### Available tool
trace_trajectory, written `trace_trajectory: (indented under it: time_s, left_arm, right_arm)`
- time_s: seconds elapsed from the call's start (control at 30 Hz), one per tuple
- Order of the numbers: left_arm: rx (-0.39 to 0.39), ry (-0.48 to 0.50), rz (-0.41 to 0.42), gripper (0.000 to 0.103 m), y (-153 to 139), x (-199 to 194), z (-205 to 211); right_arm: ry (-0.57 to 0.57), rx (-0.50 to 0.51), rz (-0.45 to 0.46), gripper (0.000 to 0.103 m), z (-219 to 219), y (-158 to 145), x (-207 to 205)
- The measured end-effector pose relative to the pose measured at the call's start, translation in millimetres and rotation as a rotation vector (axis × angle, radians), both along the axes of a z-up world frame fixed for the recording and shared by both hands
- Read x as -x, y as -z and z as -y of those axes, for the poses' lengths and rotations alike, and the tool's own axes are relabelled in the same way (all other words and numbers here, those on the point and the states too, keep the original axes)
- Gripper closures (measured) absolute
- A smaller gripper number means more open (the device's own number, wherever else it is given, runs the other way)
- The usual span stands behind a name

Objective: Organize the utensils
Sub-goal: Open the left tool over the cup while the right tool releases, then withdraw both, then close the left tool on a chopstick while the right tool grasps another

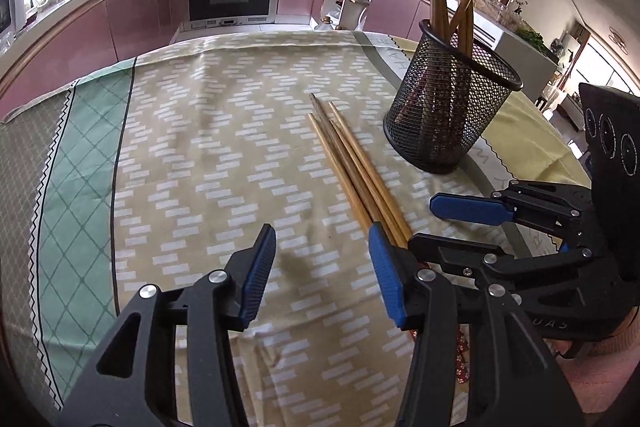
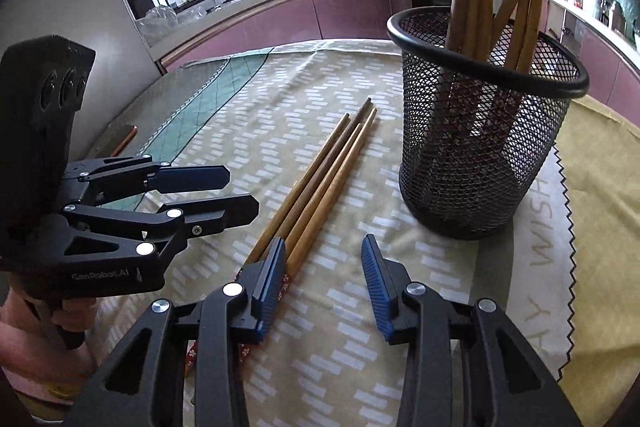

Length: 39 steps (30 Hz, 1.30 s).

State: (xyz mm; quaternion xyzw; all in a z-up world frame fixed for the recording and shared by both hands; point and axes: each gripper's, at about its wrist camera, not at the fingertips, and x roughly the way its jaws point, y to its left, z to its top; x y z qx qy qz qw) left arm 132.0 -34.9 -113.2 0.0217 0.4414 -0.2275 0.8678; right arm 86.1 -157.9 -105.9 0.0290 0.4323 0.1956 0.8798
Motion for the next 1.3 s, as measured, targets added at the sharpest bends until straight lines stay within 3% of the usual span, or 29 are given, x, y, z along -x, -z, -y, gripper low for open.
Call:
trace_trajectory:
  time_s: [0.17,0.67,1.1,1.23,1.3]
  left_arm:
    - [-0.008,0.010,0.000,0.054,0.9,-2.0,5.6]
    - [-0.052,0.035,0.011,0.055,6.3,-7.8,22.0]
    - [-0.088,0.033,0.015,0.076,7.3,-13.4,23.1]
    - [-0.086,0.010,0.011,0.089,7.5,-19.8,23.0]
    - [-0.076,-0.001,0.005,0.091,7.7,-20.9,21.5]
  right_arm:
    - [0.014,0.002,-0.010,0.073,8.0,-1.0,-0.2]
    - [0.025,-0.020,-0.021,0.074,17.3,-0.8,-1.7]
    - [0.028,0.033,0.002,0.074,6.7,-1.5,-15.6]
    - [0.043,0.037,0.009,0.082,5.2,-0.7,-22.2]
    - [0.048,0.013,-0.001,0.090,7.7,-0.7,-23.3]
